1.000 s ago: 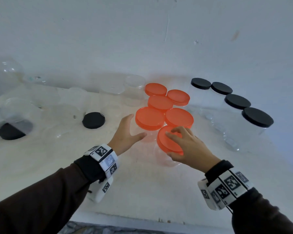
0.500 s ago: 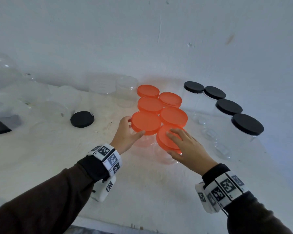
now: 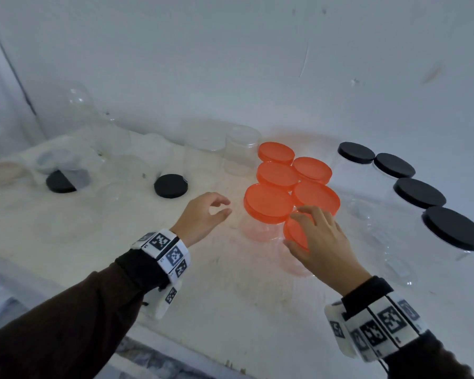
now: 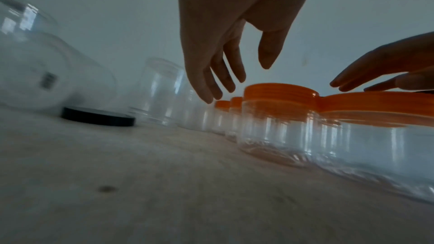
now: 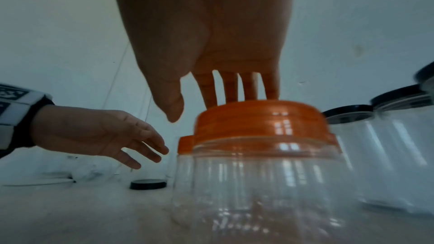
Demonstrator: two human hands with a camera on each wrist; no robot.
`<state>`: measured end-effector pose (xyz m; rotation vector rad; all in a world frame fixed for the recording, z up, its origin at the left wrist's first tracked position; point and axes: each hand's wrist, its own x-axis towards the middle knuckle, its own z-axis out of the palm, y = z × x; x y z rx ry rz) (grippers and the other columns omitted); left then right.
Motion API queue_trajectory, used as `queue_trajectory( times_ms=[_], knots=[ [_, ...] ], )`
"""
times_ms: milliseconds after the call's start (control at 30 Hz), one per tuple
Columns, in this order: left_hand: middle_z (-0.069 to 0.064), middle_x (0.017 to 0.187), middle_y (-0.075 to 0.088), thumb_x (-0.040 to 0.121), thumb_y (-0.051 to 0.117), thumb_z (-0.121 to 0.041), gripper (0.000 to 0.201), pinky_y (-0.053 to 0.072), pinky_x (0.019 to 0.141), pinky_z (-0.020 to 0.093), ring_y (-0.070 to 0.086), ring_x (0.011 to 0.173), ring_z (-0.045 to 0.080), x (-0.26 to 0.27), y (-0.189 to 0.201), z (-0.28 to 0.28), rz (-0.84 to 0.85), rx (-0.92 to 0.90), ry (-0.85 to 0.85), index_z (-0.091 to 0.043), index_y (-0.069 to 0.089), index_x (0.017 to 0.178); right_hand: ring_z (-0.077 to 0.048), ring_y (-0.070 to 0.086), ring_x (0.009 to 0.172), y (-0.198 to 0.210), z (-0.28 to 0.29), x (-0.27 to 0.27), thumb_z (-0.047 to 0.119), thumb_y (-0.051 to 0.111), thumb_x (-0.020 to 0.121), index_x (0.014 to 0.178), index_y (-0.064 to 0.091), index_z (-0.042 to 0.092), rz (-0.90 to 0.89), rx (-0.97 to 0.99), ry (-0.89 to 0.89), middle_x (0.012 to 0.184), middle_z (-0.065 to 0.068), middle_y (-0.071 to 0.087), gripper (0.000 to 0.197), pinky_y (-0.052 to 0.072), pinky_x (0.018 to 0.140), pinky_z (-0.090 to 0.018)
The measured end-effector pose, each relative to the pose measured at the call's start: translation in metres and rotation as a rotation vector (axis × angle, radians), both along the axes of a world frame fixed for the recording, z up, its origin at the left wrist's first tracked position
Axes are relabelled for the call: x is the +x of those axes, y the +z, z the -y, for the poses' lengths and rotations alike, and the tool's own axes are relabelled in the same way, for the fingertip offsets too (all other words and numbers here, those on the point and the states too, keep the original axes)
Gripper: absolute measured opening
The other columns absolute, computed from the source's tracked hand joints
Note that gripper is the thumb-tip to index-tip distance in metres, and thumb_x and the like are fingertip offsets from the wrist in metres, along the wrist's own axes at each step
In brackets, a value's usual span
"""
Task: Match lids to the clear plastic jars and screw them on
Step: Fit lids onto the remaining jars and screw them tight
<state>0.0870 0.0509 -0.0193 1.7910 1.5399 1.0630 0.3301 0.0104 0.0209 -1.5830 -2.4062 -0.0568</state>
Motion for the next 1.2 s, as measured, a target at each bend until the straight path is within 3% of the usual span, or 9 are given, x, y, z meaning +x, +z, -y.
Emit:
queue_trajectory(
  times_ms=[33, 100, 267, 433, 567, 700, 867, 1067, 1200],
  knots=[
    [-0.004, 0.105, 0.059, 0.088, 0.06, -0.019, 0.018, 0.041, 0.082, 0.015, 0.055, 0.106, 0.013, -0.011, 0.002, 0.004, -0.001, 0.024, 0.034, -0.014, 0.062, 0.106, -0.033, 0.054, 0.106, 0.0, -0.003, -0.008, 0.028, 0.074, 0.076, 0.114, 0.059, 0.008, -0.022, 0.037, 0.026, 0.119, -0.011, 0.054, 0.046, 0.047, 0.081, -0.044],
    [-0.003, 0.101, 0.06, 0.088, 0.06, -0.017, 0.016, 0.038, 0.075, 0.009, 0.055, 0.099, 0.011, -0.036, 0.005, 0.013, -0.025, 0.064, 0.12, -0.012, 0.063, 0.103, -0.033, 0.054, 0.105, -0.001, -0.01, -0.025, 0.026, 0.074, 0.076, 0.114, 0.059, 0.006, -0.024, 0.058, 0.078, 0.118, -0.012, 0.055, 0.046, 0.048, 0.079, -0.043],
    [0.01, 0.111, 0.055, 0.081, 0.067, -0.013, 0.024, 0.033, 0.088, 0.028, 0.048, 0.106, 0.028, -0.115, 0.002, 0.032, -0.216, 0.102, 0.413, -0.006, 0.061, 0.103, -0.03, 0.039, 0.124, -0.005, -0.033, -0.067, 0.03, 0.063, 0.084, 0.125, 0.049, 0.007, -0.003, 0.026, 0.116, 0.135, -0.01, 0.042, 0.049, 0.036, 0.099, -0.044],
    [0.014, 0.139, 0.029, 0.074, 0.073, -0.042, 0.072, 0.031, 0.1, 0.047, 0.027, 0.127, 0.034, -0.184, -0.001, 0.047, -0.544, -0.278, 0.571, -0.011, 0.042, 0.131, -0.032, 0.021, 0.138, -0.017, -0.056, -0.088, 0.037, 0.057, 0.088, 0.138, 0.035, 0.009, 0.067, -0.054, 0.004, 0.149, -0.011, 0.025, 0.062, 0.023, 0.111, -0.049],
    [0.012, 0.15, 0.012, 0.069, 0.073, -0.054, 0.096, 0.023, 0.108, 0.051, 0.015, 0.137, 0.033, -0.212, -0.012, 0.048, -0.663, -0.478, 0.547, -0.017, 0.024, 0.142, -0.033, 0.028, 0.133, -0.022, -0.061, -0.095, 0.035, 0.06, 0.085, 0.134, 0.039, 0.006, 0.117, -0.032, -0.042, 0.143, -0.014, 0.034, 0.061, 0.026, 0.107, -0.05],
    [0.013, 0.154, 0.003, 0.069, 0.072, -0.054, 0.104, 0.018, 0.11, 0.053, 0.008, 0.14, 0.034, -0.22, -0.016, 0.042, -0.677, -0.596, 0.497, -0.02, 0.012, 0.147, -0.038, 0.036, 0.127, -0.025, -0.061, -0.099, 0.032, 0.066, 0.081, 0.129, 0.045, 0.005, 0.143, 0.002, -0.06, 0.138, -0.016, 0.04, 0.059, 0.031, 0.101, -0.054],
    [0.012, 0.152, 0.013, 0.074, 0.072, -0.046, 0.093, 0.024, 0.109, 0.048, 0.014, 0.137, 0.035, -0.226, -0.013, 0.034, -0.695, -0.645, 0.445, -0.022, 0.018, 0.146, -0.041, 0.041, 0.121, -0.028, -0.061, -0.1, 0.03, 0.072, 0.075, 0.123, 0.049, 0.002, 0.162, 0.012, -0.067, 0.131, -0.02, 0.045, 0.059, 0.036, 0.095, -0.057],
    [0.01, 0.138, 0.036, 0.067, 0.075, -0.05, 0.087, 0.031, 0.1, 0.047, 0.025, 0.128, 0.033, -0.229, -0.009, 0.035, -0.695, -0.633, 0.492, -0.03, 0.03, 0.139, -0.039, 0.039, 0.124, -0.027, -0.062, -0.099, 0.033, 0.069, 0.078, 0.125, 0.048, 0.003, 0.183, 0.008, -0.063, 0.135, -0.018, 0.043, 0.06, 0.035, 0.098, -0.055],
    [0.011, 0.137, 0.034, 0.066, 0.079, -0.043, 0.085, 0.031, 0.102, 0.047, 0.03, 0.127, 0.034, -0.223, -0.005, 0.041, -0.6, -0.65, 0.449, -0.028, 0.034, 0.136, -0.038, 0.035, 0.127, -0.025, -0.061, -0.1, 0.037, 0.065, 0.081, 0.128, 0.044, 0.005, 0.194, -0.002, -0.061, 0.139, -0.017, 0.038, 0.061, 0.033, 0.101, -0.053]
  ],
)
